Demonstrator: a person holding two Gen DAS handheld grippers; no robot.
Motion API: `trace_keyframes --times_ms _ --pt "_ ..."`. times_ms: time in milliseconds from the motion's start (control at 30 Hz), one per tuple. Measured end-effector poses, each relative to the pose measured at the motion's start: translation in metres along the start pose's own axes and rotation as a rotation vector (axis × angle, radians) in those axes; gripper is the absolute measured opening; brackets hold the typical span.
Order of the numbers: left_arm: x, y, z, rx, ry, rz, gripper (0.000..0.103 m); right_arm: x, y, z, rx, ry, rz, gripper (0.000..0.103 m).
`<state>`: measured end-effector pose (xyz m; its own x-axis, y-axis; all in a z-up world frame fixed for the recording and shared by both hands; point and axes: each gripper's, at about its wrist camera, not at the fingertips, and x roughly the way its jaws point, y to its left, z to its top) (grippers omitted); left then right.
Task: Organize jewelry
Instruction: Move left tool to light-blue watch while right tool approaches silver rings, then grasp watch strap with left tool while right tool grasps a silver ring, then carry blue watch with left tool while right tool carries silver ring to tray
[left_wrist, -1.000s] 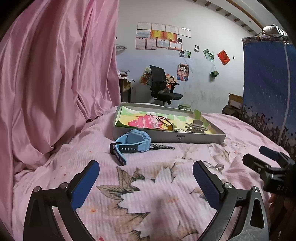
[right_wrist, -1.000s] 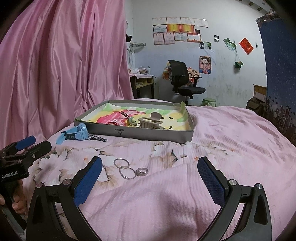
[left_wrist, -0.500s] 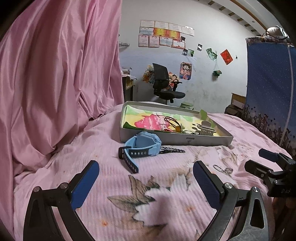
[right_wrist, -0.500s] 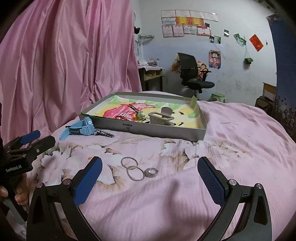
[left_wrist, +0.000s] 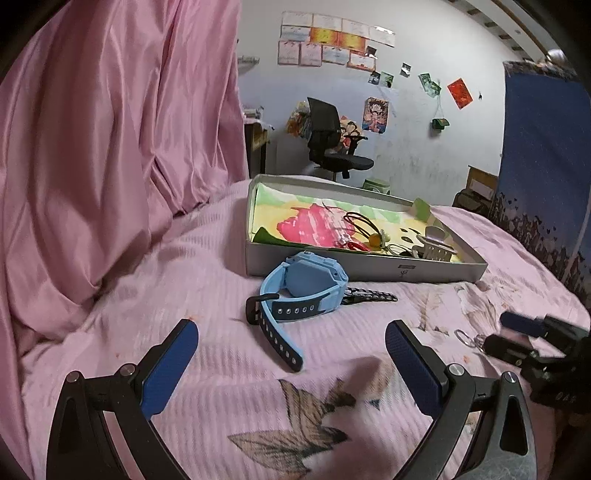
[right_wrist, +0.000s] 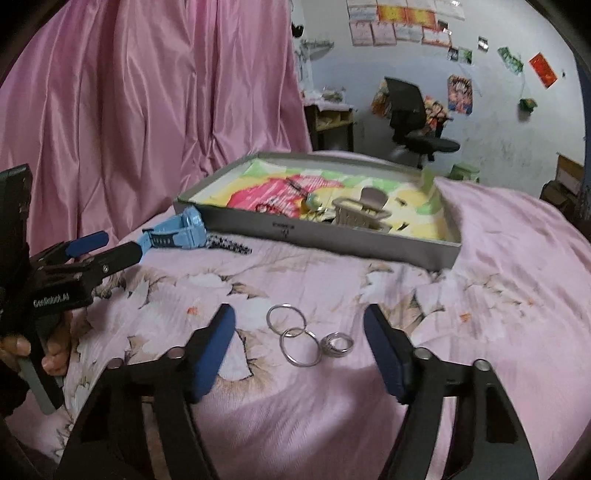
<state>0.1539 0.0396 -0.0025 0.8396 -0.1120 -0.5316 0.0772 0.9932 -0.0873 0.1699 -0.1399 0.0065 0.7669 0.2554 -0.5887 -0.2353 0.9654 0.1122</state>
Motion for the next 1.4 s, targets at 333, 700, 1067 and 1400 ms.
trace_keyframes --times_ms 333,700,1067,1400 --pt "0.027 0.007 0.007 -0.019 0.107 -0.035 0.090 0.022 -0.002 -0.006 0.025 0.094 0.071 0.032" --pt "0.044 0.013 0.012 -0.036 0.146 -0.043 0.069 0.037 -0.009 -0.009 0.070 0.151 0.117 0.030" --pt "0.054 0.005 0.014 0.012 0.164 -0.070 0.030 0.053 -0.016 -0.011 0.120 0.178 0.175 0.030" --pt "0.035 -0.014 0.008 0.076 0.141 -0.112 0.014 0.044 -0.014 -0.014 0.104 0.143 0.170 0.026"
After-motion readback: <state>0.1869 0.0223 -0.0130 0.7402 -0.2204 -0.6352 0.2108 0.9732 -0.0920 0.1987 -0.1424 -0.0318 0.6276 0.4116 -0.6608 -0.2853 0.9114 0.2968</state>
